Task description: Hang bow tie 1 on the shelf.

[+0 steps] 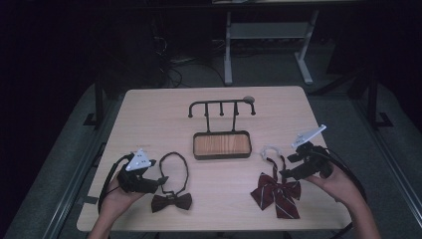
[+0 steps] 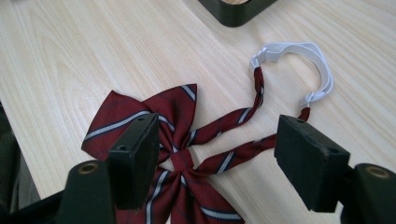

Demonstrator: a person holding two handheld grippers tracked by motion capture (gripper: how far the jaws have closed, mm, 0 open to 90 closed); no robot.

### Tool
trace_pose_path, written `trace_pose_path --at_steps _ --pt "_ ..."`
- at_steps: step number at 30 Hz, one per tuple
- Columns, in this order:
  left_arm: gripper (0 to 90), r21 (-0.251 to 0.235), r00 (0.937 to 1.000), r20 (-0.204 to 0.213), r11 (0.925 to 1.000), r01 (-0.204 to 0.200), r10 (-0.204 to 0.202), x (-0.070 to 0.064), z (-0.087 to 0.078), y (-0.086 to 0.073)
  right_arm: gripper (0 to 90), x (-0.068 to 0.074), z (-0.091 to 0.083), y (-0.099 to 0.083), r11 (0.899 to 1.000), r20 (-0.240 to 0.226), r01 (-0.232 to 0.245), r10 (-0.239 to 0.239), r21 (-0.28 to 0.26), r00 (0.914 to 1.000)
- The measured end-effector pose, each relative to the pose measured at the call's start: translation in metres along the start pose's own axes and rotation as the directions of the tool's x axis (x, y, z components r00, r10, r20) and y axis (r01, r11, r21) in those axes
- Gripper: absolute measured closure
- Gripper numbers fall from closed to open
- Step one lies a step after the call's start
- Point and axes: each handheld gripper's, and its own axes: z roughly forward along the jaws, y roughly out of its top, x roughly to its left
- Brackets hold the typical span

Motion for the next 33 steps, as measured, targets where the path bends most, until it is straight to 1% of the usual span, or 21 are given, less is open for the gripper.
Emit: trace_pose_path --at_steps 1,2,3,6,8,13,18,21,23,25,26,28,32,33 --pt "26.7 0.000 1.0000 0.000 1.0000 0.001 -0.001 0.000 0.000 0.000 31.3 0.000 0.001 0.004 1.000 0.006 0.005 -0.005 0.013 1.0000" --pt "26.7 0.000 1.0000 0.000 1.0000 0.001 -0.001 0.000 0.000 0.000 31.3 0.000 0.001 0.004 1.000 0.006 0.005 -0.005 0.013 1.0000" --pt "26.7 -0.001 1.0000 0.000 1.0000 0.002 -0.002 0.000 0.000 0.000 31.3 -0.002 0.003 0.009 0.999 0.012 0.019 -0.019 0.029 0.9997" --pt "26.6 0.000 1.0000 -0.001 1.0000 0.003 -0.003 0.000 0.000 0.000 31.8 -0.003 0.003 0.014 0.999 0.015 0.021 -0.021 0.035 0.9997" --pt "26.6 0.002 1.0000 -0.002 1.0000 0.003 -0.003 0.001 0.000 -0.001 32.2 -0.006 0.004 0.021 0.999 0.014 0.021 -0.021 0.050 0.9997" --pt "26.8 -0.007 0.9999 0.000 0.9998 0.016 -0.016 0.001 0.001 -0.001 33.4 -0.010 0.008 0.031 0.997 0.032 0.020 -0.023 0.075 0.9992" --pt "26.8 -0.004 1.0000 -0.002 1.0000 0.009 -0.009 0.001 0.001 -0.001 34.8 -0.016 0.010 0.039 0.996 0.031 0.014 -0.017 0.090 0.9994" --pt "26.8 -0.007 0.9999 -0.006 0.9999 0.008 -0.008 0.002 0.000 -0.001 35.6 -0.023 0.013 0.045 0.995 0.031 -0.001 -0.002 0.100 0.9995" --pt "26.8 -0.009 1.0000 -0.006 0.9999 0.008 -0.008 0.002 -0.001 -0.001 35.8 -0.026 0.016 0.047 0.994 0.031 -0.007 0.004 0.110 0.9995" --pt "26.8 -0.006 0.9999 -0.006 0.9999 0.010 -0.010 0.002 -0.001 -0.001 36.8 -0.030 0.019 0.048 0.992 0.041 -0.016 0.011 0.124 0.9991" --pt "26.8 -0.006 0.9999 -0.006 0.9999 0.010 -0.010 0.002 -0.001 -0.001 36.8 -0.030 0.019 0.048 0.992 0.041 -0.016 0.011 0.124 0.9991" --pt "26.8 -0.006 0.9999 -0.007 1.0000 0.008 -0.008 0.002 -0.001 -0.001 38.2 -0.036 0.024 0.051 0.989 0.048 -0.032 0.026 0.145 0.9985" --pt "26.8 -0.008 0.9999 -0.006 0.9999 0.011 -0.011 0.003 -0.001 -0.001 39.9 -0.041 0.030 0.052 0.986 0.055 -0.047 0.038 0.160 0.9978" --pt "26.8 -0.009 0.9999 -0.007 0.9999 0.012 -0.012 0.003 -0.001 -0.001 40.7 -0.046 0.034 0.053 0.983 0.066 -0.064 0.054 0.173 0.9964"
